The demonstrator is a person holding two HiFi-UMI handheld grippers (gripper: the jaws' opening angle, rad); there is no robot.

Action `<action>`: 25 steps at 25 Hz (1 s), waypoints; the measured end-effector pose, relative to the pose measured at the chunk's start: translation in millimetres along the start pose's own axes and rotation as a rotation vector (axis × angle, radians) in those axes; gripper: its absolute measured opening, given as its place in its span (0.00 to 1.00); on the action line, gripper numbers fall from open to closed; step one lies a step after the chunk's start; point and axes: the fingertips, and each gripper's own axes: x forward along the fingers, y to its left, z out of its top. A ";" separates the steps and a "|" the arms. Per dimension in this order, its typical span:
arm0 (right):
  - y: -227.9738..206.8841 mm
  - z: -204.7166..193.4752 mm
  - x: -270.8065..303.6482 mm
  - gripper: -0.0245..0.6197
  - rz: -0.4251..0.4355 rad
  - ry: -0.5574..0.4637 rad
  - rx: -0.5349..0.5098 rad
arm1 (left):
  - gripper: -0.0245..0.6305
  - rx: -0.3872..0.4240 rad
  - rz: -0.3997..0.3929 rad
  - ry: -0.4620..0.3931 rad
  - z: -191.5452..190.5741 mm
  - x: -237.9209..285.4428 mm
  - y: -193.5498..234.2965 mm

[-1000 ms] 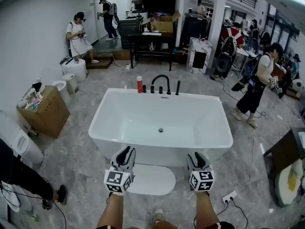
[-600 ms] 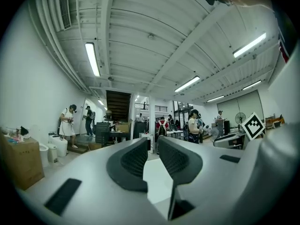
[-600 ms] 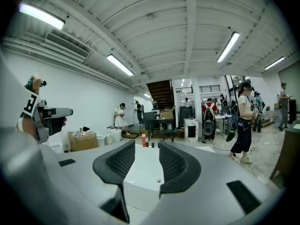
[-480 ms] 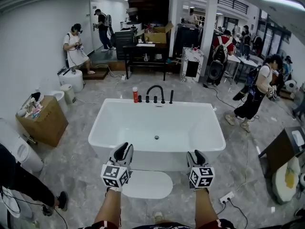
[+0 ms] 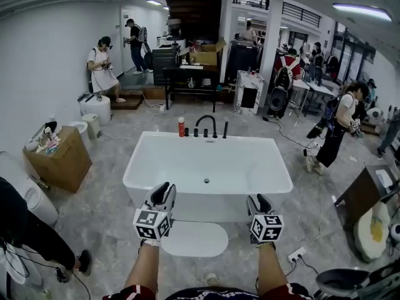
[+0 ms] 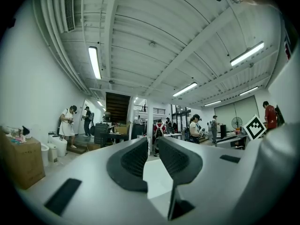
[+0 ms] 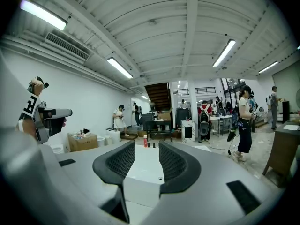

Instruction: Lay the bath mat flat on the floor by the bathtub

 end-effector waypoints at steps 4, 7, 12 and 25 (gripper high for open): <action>25.7 -4.9 -38.4 0.32 -0.003 -0.007 0.006 | 0.17 -0.024 -0.005 0.000 4.8 -41.3 -3.6; 40.4 -5.3 -67.8 0.32 -0.012 -0.010 0.008 | 0.17 -0.019 -0.011 -0.004 11.8 -70.5 -11.9; 63.5 -7.8 -115.6 0.32 -0.019 -0.006 0.008 | 0.17 -0.030 0.001 0.007 11.4 -118.8 -21.8; 69.4 -4.2 -167.5 0.31 -0.015 -0.010 0.004 | 0.10 -0.062 0.025 0.010 9.2 -160.3 -48.2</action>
